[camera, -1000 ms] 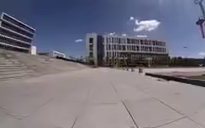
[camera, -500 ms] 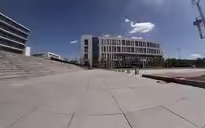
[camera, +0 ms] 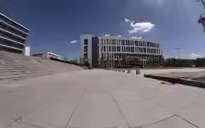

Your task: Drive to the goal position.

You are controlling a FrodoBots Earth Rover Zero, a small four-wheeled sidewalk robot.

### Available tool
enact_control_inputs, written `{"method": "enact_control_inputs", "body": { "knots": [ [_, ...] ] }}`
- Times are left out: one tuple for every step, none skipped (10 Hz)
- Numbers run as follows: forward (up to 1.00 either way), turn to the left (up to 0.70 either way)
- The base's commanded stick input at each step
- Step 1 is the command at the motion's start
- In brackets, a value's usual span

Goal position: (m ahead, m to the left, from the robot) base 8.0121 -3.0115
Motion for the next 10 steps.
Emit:
{"method": "enact_control_inputs", "body": {
  "knots": [
    [0.7,0.01],
    [0.7,0.01],
    [0.7,0.01],
    [0.7,0.01],
    [0.7,0.01],
    [0.7,0.01],
    [0.7,0.01],
    [0.7,0.01],
    [0.7,0.01],
    [0.7,0.01]
  ]
}}
